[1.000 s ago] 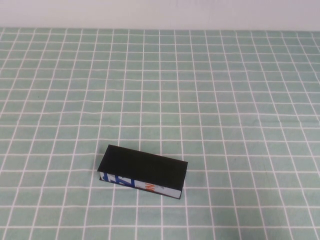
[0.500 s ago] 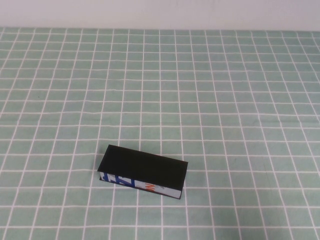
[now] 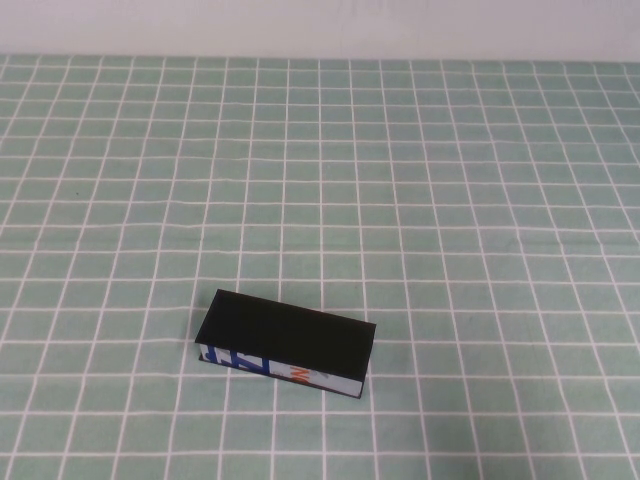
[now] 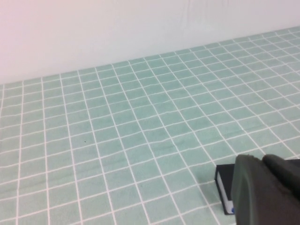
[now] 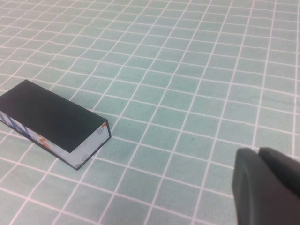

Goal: Return glasses to glasses case

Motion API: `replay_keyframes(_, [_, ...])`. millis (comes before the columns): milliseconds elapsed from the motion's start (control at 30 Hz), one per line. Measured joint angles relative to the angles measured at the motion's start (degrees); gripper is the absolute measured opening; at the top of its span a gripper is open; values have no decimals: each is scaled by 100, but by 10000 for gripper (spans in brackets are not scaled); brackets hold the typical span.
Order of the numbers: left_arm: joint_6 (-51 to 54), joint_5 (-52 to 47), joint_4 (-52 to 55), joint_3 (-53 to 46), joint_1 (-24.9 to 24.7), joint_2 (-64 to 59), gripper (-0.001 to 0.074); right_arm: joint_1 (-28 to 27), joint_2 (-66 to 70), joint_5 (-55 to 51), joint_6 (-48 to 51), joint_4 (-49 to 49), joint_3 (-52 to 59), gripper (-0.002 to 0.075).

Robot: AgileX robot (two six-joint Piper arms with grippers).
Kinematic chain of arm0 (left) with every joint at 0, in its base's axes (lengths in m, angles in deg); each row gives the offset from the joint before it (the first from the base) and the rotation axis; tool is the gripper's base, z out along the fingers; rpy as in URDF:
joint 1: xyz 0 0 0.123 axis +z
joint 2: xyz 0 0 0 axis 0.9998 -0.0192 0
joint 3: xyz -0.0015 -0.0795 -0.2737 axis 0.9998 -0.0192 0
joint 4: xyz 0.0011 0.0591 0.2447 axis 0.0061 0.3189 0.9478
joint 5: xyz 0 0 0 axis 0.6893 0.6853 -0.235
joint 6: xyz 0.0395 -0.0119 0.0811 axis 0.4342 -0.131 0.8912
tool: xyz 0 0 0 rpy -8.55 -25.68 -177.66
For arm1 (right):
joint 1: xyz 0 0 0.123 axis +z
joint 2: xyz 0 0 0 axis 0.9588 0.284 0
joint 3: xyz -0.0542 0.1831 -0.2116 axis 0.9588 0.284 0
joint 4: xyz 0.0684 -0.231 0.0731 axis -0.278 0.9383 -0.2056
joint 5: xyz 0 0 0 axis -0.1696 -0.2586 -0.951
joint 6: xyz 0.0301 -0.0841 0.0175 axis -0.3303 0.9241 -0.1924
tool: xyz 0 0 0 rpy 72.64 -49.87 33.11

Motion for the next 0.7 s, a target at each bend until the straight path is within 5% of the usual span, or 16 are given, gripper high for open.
replay_keyframes(400, [18, 2802, 591, -2720, 0, 1562, -2, 0, 0, 0, 0, 0, 8, -11])
replay_keyframes(700, [-445, 2293, 994, -3738, 72, 1645, -2, 0, 0, 9, 0, 0, 8, -11])
